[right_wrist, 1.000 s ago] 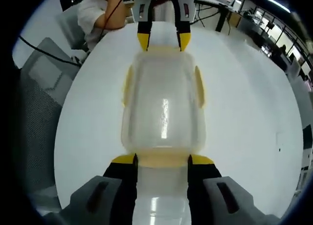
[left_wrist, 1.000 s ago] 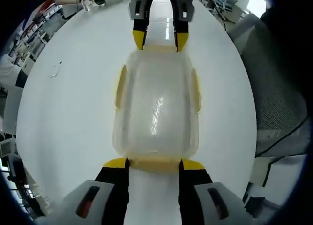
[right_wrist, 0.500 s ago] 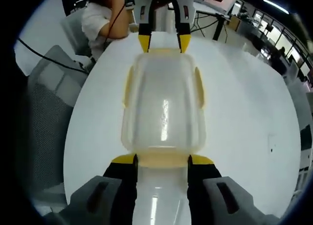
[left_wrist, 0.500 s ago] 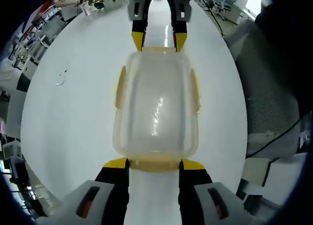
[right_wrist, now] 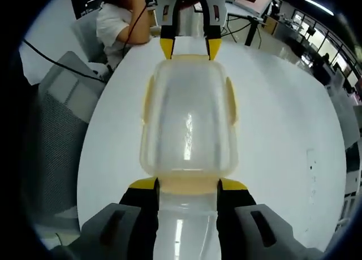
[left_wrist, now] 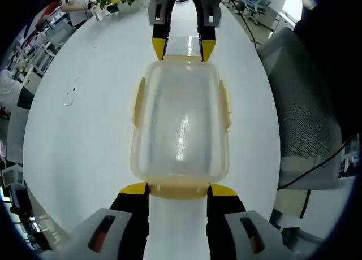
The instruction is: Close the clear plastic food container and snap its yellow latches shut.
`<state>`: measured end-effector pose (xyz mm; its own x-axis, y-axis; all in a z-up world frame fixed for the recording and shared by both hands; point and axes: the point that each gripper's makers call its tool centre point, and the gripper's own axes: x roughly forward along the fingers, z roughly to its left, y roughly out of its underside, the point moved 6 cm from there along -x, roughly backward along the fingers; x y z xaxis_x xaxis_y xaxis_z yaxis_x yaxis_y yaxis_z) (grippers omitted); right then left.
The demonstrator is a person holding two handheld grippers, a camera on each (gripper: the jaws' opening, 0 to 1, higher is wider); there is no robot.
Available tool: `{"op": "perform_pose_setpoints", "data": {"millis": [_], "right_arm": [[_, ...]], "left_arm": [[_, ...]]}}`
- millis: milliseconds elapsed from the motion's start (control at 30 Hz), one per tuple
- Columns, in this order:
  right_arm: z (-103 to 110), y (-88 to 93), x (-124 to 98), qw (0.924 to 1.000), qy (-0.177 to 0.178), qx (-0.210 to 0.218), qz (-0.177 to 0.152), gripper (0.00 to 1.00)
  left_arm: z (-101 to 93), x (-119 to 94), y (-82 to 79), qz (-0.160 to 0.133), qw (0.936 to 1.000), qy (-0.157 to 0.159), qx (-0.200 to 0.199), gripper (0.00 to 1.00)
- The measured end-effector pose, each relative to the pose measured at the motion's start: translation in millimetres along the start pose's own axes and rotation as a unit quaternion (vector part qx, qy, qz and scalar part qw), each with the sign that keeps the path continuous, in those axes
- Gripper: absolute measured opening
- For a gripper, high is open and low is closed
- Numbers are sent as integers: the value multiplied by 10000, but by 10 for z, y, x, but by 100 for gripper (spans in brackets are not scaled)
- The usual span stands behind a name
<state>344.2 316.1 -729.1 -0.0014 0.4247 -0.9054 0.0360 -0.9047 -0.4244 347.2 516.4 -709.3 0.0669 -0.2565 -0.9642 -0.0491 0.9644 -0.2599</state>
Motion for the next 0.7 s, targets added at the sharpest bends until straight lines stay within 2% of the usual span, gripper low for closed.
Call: {"op": "perform_pose_setpoints", "data": {"millis": [267,467,700], "right_arm": [[9,121,-111,10000,34,87,-20,37],[24,309,-220,9998,87,152,32,37],[49,491,-317,9996,169,189,92,36]], "left_arm": [[24,18,-147,-49,10000,5,84,34],[27,50,-360,-166,9996,-82,217,34],[29,115,-551,-324,9992,-20,233,34]]}}
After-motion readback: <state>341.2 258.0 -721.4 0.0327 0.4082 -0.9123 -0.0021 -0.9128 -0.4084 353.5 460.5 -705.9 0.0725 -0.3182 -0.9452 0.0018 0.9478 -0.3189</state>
